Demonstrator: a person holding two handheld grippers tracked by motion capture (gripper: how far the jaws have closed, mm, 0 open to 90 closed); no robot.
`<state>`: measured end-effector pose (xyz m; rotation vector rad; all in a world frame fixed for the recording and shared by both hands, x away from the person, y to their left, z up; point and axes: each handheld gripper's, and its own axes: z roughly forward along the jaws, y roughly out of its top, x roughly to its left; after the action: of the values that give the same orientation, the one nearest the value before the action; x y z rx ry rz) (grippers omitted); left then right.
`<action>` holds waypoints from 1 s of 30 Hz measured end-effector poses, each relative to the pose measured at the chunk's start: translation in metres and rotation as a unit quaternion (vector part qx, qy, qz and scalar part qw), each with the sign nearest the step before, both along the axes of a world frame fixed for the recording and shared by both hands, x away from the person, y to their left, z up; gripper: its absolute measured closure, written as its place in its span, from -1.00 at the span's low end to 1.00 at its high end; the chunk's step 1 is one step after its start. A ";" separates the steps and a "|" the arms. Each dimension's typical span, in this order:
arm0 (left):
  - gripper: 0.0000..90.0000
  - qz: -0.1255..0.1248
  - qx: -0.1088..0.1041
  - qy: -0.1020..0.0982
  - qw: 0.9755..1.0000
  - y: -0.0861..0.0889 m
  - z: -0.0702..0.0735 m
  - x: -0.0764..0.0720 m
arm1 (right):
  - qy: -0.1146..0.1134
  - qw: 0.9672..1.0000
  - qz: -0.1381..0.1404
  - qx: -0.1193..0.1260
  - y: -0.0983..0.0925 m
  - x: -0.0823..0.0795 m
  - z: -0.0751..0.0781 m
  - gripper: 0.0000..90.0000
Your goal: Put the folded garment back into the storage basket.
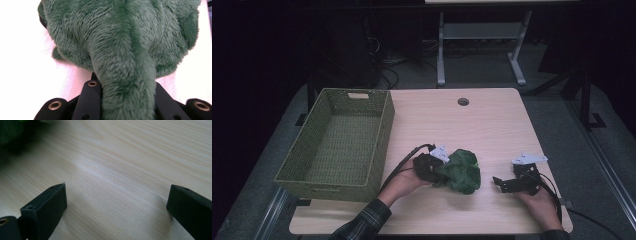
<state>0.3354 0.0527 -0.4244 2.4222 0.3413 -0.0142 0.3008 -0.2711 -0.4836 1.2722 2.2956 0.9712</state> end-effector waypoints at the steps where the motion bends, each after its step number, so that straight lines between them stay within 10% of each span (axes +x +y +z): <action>1: 0.71 0.002 0.002 -0.003 1.000 0.001 0.004 0.000 | 0.000 1.000 0.000 0.000 0.000 0.000 0.000 -0.94; 30: 0.70 0.060 0.004 -0.025 0.998 0.056 0.091 0.014 | 0.000 1.000 0.000 -0.001 0.000 -0.001 0.000 -0.94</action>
<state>0.3489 0.1087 -0.3330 2.4008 0.4635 0.0995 0.3003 -0.2712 -0.4836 1.2704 2.2963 0.9689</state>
